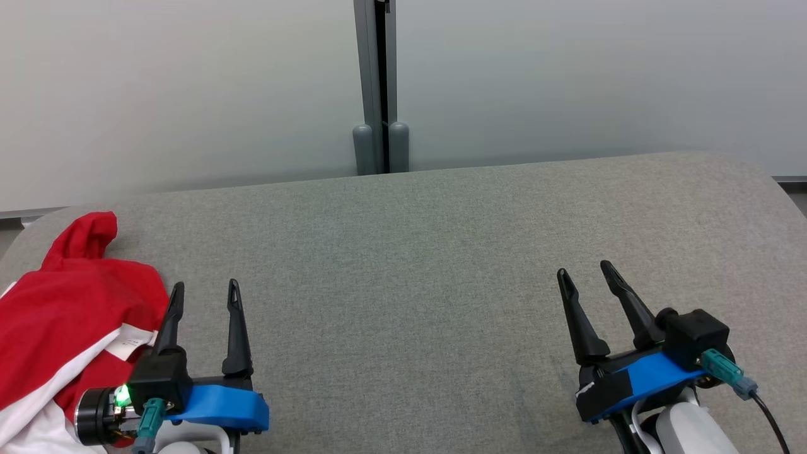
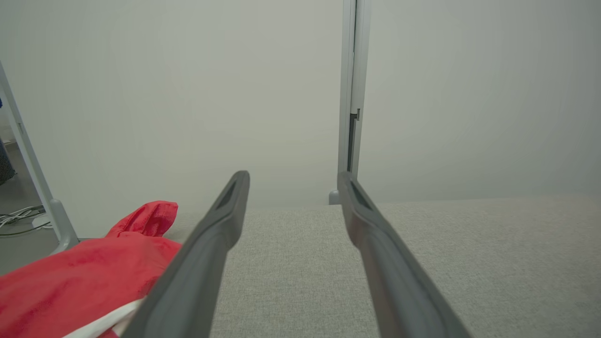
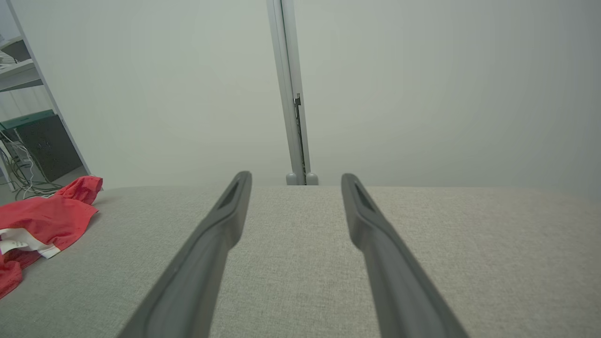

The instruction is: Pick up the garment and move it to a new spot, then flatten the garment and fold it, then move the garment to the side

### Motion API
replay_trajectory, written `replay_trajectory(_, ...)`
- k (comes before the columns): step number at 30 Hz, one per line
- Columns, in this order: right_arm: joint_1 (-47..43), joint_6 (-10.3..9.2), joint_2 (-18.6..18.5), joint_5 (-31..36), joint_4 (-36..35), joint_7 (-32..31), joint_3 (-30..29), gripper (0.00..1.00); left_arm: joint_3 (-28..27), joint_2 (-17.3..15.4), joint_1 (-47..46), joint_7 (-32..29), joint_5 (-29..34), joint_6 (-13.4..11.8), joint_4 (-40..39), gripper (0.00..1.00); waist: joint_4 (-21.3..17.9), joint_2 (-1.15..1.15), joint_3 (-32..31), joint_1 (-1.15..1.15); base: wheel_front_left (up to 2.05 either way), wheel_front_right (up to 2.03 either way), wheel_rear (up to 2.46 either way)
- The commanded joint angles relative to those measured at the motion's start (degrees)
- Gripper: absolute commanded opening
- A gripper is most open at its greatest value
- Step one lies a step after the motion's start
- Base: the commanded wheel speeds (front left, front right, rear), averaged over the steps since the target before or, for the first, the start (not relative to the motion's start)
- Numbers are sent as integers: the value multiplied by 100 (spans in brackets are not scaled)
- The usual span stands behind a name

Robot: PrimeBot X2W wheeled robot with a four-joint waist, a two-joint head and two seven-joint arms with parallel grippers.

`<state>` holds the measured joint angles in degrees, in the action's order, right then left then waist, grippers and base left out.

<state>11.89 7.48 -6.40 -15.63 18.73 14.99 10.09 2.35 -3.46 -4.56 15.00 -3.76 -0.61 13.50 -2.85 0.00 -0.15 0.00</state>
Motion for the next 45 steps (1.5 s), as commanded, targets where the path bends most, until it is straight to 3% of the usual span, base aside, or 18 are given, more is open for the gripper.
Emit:
replay_trajectory(1,33,2,-22,-8,-19,26,5,100,-30,4,-54,28,-4,20,19,100,4,0,-1,0,0,0,0)
replay_trajectory(12,-40,2,-62,-102,-73,23,146,100,-120,29,-95,23,-73,-7,165,100,316,0,13,0,0,0,0)
replay_trajectory(34,-149,2,-73,-360,-182,22,477,100,-508,39,-15,22,-185,-13,449,100,2160,0,-44,0,0,0,0)
replay_trajectory(39,-139,2,-77,-368,-188,23,537,100,-559,45,27,22,-233,-35,480,100,2335,0,-41,0,0,0,0)
replay_trajectory(45,-64,2,-76,-383,-198,23,607,100,-662,47,-48,22,-406,-27,688,100,2277,0,21,0,0,0,0)
